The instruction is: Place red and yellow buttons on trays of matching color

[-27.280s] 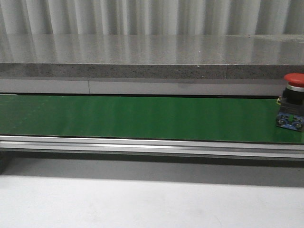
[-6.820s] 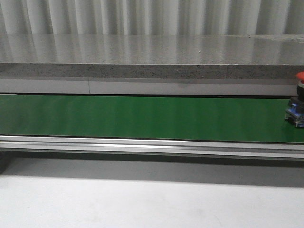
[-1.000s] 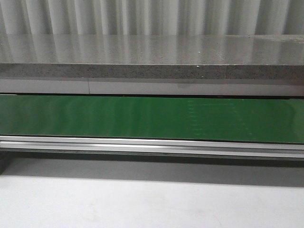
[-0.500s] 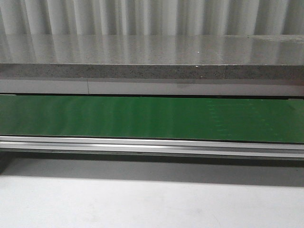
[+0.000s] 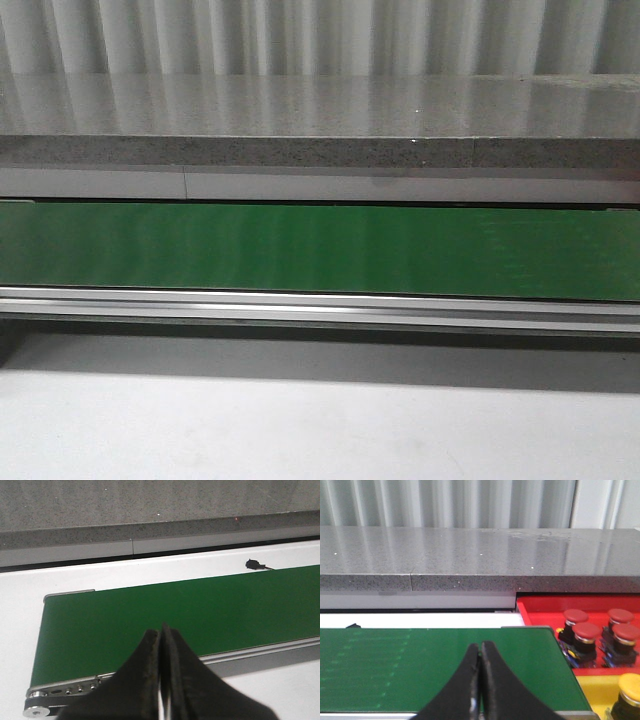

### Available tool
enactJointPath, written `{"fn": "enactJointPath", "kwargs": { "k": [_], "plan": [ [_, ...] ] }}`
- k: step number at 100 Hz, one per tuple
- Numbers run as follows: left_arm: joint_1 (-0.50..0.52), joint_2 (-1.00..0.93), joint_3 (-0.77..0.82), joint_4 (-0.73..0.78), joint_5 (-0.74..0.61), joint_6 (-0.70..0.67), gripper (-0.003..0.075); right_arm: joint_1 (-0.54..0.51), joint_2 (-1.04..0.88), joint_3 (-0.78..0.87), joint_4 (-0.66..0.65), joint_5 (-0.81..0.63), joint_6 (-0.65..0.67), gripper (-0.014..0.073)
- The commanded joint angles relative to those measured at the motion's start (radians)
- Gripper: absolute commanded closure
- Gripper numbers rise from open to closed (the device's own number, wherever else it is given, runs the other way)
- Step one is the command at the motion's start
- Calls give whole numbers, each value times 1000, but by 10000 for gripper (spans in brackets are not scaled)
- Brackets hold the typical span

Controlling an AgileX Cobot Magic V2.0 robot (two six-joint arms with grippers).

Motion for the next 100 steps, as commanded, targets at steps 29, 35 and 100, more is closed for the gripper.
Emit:
{"fn": "enactJointPath", "kwargs": {
  "k": [29,35,100],
  "plan": [
    [-8,12,-26,-13,-73,-2,741,-6,-23,-18,-33,-51,-2,659],
    [-8,12,-26,-13,-73,-2,741,-6,-23,-18,-33,-51,-2,659],
    [-8,12,-16,3,-73,-2,741,-6,-23,-18,-33,-51,-2,659]
  ]
}}
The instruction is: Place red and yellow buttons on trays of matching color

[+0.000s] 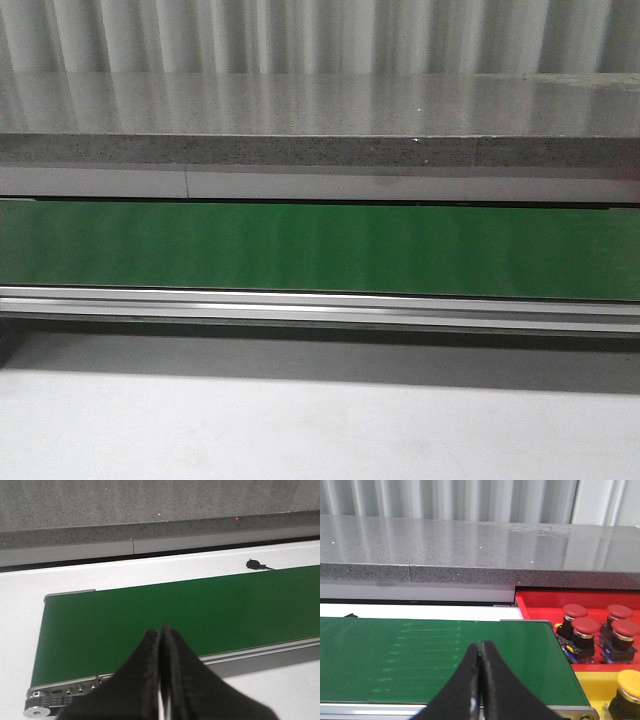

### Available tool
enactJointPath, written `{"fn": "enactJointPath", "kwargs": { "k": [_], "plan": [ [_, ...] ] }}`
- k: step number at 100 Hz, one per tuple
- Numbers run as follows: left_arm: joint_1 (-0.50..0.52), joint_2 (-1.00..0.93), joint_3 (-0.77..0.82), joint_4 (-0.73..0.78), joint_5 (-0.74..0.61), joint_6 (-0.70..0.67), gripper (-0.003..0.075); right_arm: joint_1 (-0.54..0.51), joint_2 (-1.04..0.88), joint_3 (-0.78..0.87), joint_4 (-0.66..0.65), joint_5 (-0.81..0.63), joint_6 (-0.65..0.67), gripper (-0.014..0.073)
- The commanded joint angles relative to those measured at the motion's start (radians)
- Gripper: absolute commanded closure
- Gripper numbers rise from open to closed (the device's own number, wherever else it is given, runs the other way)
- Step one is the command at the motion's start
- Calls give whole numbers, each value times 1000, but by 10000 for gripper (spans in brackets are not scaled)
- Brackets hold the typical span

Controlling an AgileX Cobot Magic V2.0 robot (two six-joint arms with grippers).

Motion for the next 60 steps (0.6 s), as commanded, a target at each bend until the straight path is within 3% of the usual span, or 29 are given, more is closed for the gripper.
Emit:
{"fn": "enactJointPath", "kwargs": {
  "k": [1,16,31,60],
  "plan": [
    [-8,12,-14,11,-73,-2,741,-6,-19,-20,-8,-72,-2,659],
    [-4,0,13,45,-107,-18,741,-6,-19,-20,-8,-72,-2,659],
    [45,-59,93,143,-276,-71,741,-6,-19,-20,-8,-72,-2,659],
    [134,-257,306,148,-425,-92,741,-6,-19,-20,-8,-72,-2,659]
  ]
}}
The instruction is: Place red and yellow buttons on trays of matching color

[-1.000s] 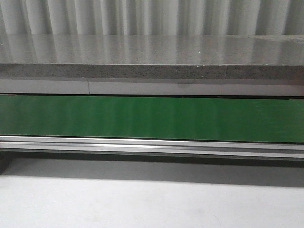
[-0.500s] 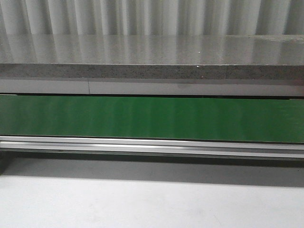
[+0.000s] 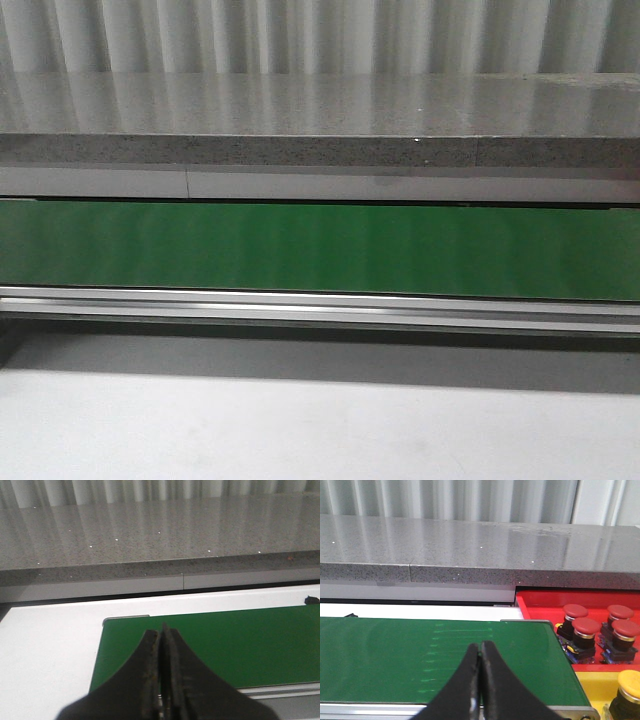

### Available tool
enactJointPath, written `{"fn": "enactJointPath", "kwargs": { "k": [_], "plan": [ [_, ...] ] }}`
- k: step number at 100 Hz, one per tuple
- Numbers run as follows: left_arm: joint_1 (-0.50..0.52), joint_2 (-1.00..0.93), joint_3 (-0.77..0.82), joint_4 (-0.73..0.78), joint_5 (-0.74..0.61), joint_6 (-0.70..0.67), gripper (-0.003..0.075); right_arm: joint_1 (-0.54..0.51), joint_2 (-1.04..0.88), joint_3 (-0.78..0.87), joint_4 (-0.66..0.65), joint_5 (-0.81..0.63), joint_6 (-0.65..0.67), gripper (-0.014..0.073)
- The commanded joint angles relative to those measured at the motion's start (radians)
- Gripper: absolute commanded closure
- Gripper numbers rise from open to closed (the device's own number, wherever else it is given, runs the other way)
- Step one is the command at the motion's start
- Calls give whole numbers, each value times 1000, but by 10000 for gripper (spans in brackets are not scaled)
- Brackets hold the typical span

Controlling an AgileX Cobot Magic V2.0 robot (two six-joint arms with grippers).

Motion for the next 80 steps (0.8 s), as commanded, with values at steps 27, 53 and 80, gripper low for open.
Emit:
{"fn": "enactJointPath", "kwargs": {
  "k": [27,53,80],
  "plan": [
    [41,-209,290,2,-318,-14,741,-6,-17,-20,-8,-72,-4,659],
    [41,-282,296,0,-238,-14,741,-6,-17,-20,-8,-69,-4,659],
    [41,-282,296,0,-229,-14,741,-6,-17,-20,-8,-67,-4,659]
  ]
}}
